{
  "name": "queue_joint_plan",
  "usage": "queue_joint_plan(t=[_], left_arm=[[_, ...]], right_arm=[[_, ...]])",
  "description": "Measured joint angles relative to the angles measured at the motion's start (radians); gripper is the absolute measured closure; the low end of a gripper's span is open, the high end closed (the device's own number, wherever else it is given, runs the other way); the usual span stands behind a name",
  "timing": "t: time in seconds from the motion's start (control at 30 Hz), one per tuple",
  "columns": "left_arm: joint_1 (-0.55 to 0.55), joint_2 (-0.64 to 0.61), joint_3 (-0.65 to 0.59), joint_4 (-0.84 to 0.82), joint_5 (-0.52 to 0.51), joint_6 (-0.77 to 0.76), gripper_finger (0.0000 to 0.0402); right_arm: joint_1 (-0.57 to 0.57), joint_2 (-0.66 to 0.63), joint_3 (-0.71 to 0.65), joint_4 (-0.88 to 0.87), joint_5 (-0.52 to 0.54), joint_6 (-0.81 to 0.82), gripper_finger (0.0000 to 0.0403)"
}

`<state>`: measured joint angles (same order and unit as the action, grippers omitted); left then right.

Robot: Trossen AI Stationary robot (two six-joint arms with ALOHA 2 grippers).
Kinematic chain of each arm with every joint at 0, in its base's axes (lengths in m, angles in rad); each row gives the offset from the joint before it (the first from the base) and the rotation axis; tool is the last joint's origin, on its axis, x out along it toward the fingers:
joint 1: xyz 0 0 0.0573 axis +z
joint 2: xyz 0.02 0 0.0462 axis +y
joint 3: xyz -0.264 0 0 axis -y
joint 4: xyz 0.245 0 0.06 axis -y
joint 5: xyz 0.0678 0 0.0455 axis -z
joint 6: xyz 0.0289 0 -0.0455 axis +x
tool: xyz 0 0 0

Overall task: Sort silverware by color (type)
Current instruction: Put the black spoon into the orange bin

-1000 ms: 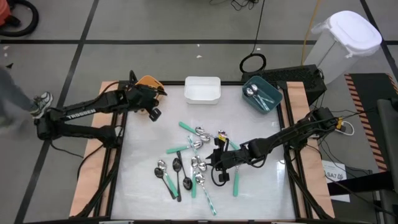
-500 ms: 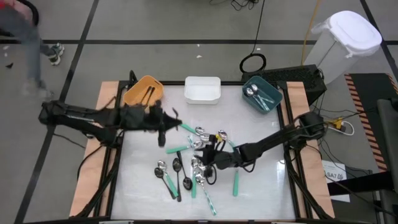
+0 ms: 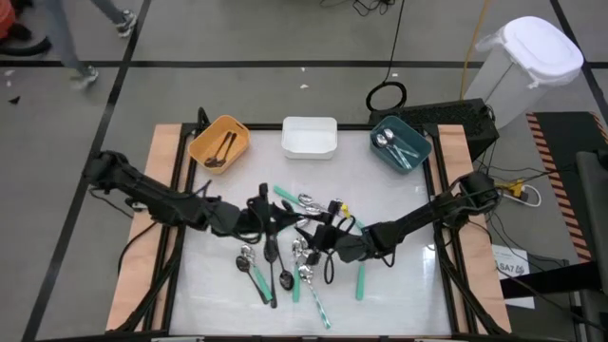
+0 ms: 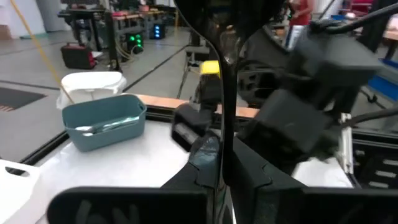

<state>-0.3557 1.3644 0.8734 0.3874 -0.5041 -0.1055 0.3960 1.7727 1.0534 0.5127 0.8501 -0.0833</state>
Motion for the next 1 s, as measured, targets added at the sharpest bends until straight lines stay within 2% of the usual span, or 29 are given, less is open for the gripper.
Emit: queue_joint_plan(t=[0.17,0.33,0.5,0.7,0.8,0.9,1.0], left_arm=[[0.001,0.072,0.000,0.092,-0.022,-0.009,0.0382],[0.001,0.134,0.000,0.216,-0.022,-0.008,0.0382],[0.001,0.187,0.000,0.294,-0.023,-0.001,0.0382],[0.000,0.201,0.000,0.288,-0.033,0.017,0.0383],[-0.001,0.201,0.000,0.281,-0.031,0.029,0.0381],[-0.009,0.200,0.001,0.254,-0.021,0.044,0.0358],[-0.015,0.202,0.000,0.178,-0.035,0.035,0.0311]], right_arm=[[0.045,-0.030,0.000,0.003,0.111,-0.065,0.0209],[0.065,-0.057,0.000,0.000,0.119,-0.069,0.0229],[0.068,-0.060,0.000,-0.016,0.118,-0.055,0.0284],[0.077,-0.060,0.000,-0.049,0.149,-0.048,0.0382],[0.090,-0.060,0.000,-0.052,0.194,-0.063,0.0392],[0.095,-0.074,0.000,-0.086,0.193,-0.060,0.0392],[0.099,-0.118,0.000,-0.168,0.192,-0.023,0.0398]])
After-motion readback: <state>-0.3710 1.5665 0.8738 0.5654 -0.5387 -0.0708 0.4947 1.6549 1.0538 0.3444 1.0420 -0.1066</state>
